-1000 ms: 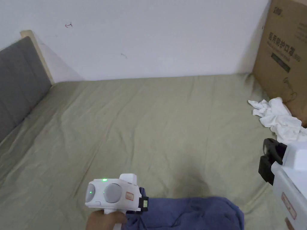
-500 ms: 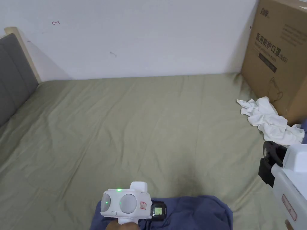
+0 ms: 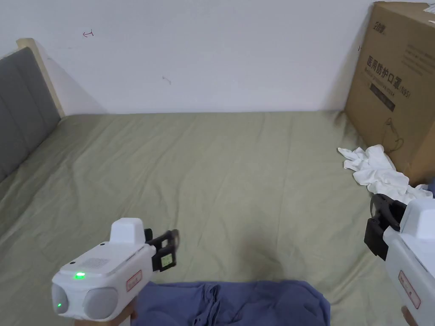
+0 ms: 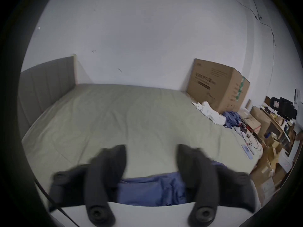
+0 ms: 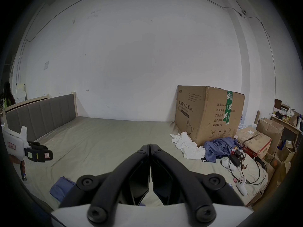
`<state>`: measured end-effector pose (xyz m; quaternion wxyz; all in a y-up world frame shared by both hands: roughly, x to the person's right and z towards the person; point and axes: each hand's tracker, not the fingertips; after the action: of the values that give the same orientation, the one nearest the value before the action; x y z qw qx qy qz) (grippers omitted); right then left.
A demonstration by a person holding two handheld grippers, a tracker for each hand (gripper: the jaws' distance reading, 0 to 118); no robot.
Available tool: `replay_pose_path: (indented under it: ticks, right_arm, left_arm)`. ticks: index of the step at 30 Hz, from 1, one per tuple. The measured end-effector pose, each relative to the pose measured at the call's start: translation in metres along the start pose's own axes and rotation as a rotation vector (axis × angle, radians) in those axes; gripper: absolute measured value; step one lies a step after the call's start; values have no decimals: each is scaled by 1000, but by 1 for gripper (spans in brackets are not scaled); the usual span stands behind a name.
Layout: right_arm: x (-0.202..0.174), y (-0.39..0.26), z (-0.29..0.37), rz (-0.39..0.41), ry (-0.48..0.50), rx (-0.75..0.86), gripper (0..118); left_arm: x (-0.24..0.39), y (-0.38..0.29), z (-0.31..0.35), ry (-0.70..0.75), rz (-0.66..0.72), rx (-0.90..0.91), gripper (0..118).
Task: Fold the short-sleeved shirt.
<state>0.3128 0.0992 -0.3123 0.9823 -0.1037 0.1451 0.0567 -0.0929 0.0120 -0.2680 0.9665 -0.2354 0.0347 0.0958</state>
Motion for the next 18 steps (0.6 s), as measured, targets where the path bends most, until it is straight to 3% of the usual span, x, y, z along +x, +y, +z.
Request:
replay_pose_path:
  ticks: [1, 2, 8, 18]
  right_arm:
    - [-1, 0, 0, 0, 1, 0, 0]
    - [-1, 0, 0, 1, 4, -1, 0]
    - [-4, -2, -1, 5, 6, -10, 0]
    - [-2, -7, -5, 8, 2, -38, 0]
  left_arm:
    - [-7, -5, -1, 6, 7, 11, 37]
    - [-12, -9, -2, 3, 13, 17, 0]
    - [-34, -42, -14, 90, 23, 3, 0]
    - [-3, -125, -58, 42, -41, -230, 0]
